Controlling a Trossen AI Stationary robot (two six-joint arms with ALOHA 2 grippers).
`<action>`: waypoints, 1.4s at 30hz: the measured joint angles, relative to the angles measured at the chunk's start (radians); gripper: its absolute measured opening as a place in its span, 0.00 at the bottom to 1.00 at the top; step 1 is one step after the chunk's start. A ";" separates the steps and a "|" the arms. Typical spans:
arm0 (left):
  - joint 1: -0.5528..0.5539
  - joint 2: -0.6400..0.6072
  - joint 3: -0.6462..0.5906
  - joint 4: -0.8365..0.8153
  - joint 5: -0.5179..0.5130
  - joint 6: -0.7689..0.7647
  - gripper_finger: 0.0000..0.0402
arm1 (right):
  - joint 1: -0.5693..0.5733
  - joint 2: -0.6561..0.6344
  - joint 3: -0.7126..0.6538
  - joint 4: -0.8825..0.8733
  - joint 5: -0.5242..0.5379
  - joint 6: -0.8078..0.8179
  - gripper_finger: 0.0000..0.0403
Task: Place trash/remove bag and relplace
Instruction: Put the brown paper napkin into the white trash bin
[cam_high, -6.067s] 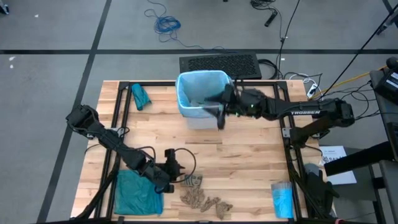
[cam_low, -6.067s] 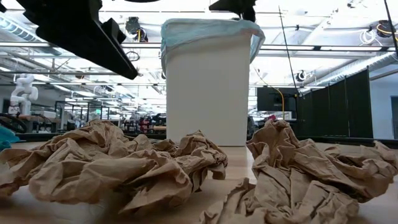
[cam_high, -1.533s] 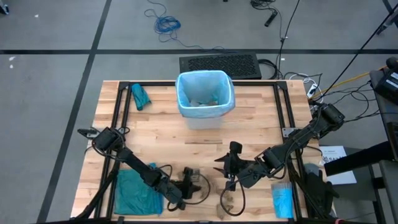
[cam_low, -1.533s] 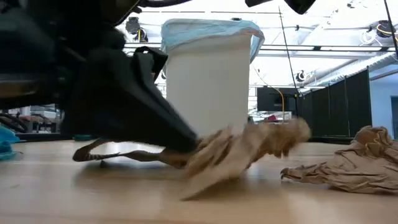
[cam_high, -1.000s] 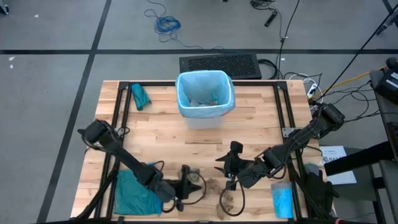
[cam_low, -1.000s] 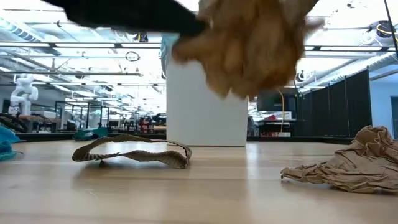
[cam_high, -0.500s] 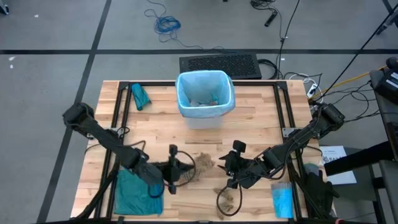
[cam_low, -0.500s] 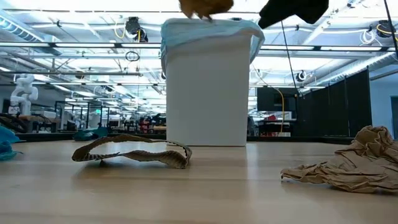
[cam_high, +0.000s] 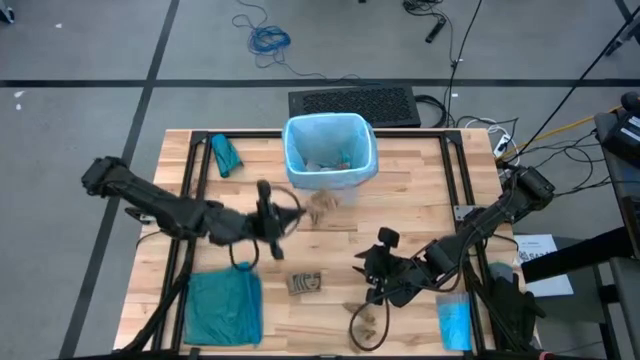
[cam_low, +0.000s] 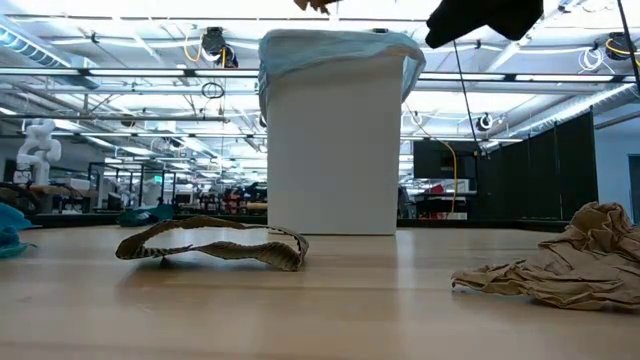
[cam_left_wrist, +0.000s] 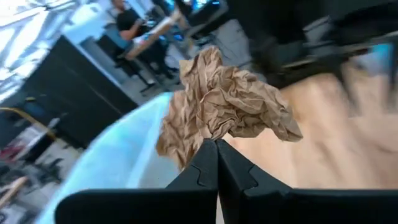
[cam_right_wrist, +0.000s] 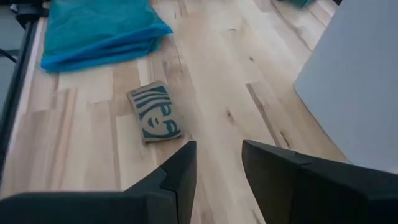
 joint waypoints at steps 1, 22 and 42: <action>0.023 -0.016 0.001 0.004 0.019 0.013 0.00 | 0.007 0.002 0.000 0.001 0.016 0.005 0.30; 0.624 0.005 0.232 -0.193 0.566 -0.100 0.00 | 0.029 0.169 0.000 0.199 0.080 0.012 0.30; 0.700 0.132 0.232 -0.191 0.680 -0.175 0.08 | 0.029 0.142 0.000 0.207 0.048 0.007 0.30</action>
